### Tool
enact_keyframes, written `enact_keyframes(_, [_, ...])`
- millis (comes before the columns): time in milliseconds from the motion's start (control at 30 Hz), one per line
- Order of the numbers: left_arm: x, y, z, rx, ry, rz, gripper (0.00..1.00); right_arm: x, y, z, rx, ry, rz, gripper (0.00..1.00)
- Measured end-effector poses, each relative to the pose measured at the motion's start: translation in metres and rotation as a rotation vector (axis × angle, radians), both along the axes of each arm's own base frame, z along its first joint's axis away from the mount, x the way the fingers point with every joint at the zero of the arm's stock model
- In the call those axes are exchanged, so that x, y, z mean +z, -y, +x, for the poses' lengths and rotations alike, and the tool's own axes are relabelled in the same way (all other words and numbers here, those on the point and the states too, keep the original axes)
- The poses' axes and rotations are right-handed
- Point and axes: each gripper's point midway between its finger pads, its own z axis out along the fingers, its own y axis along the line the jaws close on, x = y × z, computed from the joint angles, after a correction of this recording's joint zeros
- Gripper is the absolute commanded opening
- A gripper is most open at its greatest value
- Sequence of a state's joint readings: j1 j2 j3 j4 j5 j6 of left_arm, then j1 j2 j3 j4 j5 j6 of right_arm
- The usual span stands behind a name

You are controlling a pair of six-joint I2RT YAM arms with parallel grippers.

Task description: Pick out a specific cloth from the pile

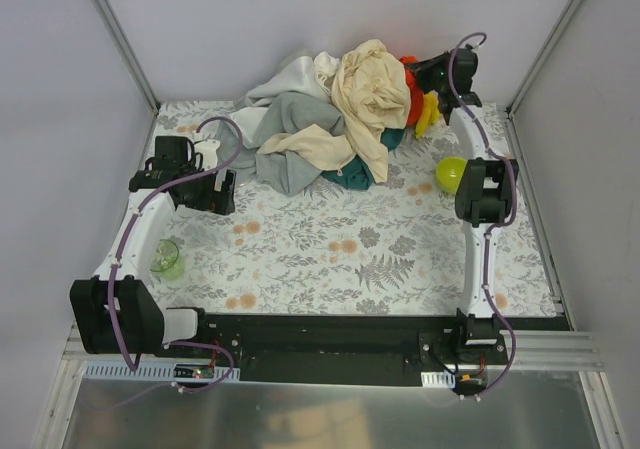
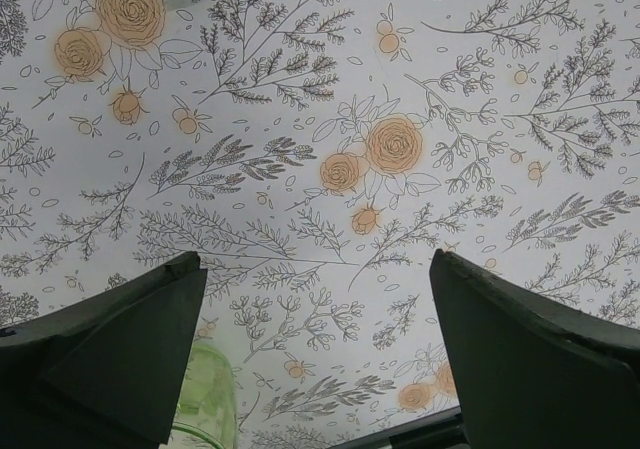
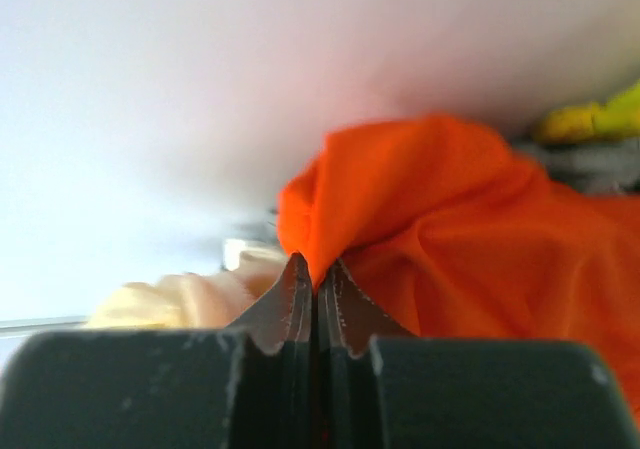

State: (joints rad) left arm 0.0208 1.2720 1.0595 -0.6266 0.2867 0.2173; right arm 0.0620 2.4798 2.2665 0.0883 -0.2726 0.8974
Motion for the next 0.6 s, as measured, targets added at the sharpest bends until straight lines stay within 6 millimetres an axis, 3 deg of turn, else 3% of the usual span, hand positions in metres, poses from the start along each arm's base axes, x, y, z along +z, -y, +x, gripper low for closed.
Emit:
enact_keyframes(33, [0.000,0.000,0.000,0.000,0.001,0.000,0.99,0.013,0.008,0.001,-0.015,0.021,-0.025,0.00])
enact_keyframes(133, [0.002,0.000,0.000,0.000,0.006,0.001,0.99,0.080,0.031,-0.001,-0.064,0.152,-0.104,0.00])
enact_keyframes(200, [0.002,0.000,0.000,0.000,0.008,0.001,0.99,0.142,0.044,-0.013,-0.102,0.273,-0.160,0.00])
enact_keyframes(233, [0.003,0.000,0.000,0.000,0.010,0.001,0.99,0.186,0.050,-0.026,-0.126,0.362,-0.192,0.00])
enact_keyframes(267, [0.003,0.000,0.000,0.000,0.010,0.001,0.99,0.217,0.054,-0.037,-0.141,0.427,-0.211,0.00])
enact_keyframes(333, [0.004,0.000,0.000,0.000,0.014,0.001,0.99,0.291,0.060,-0.070,-0.177,0.594,-0.249,0.00])
enact_keyframes(367, [0.004,0.000,-0.001,-0.001,0.017,0.001,0.99,0.336,0.063,-0.094,-0.200,0.704,-0.275,0.00])
enact_keyframes(467, [0.007,0.000,-0.001,-0.001,0.027,0.001,0.99,0.437,0.064,-0.166,-0.253,0.973,-0.319,0.00])
enact_keyframes(533, [0.009,0.000,-0.001,-0.001,0.033,0.001,0.99,0.487,0.059,-0.216,-0.268,1.128,-0.325,0.00])
enact_keyframes(600, [0.011,0.000,-0.002,-0.001,0.041,0.002,0.99,0.518,0.051,-0.256,-0.257,1.233,-0.328,0.00])
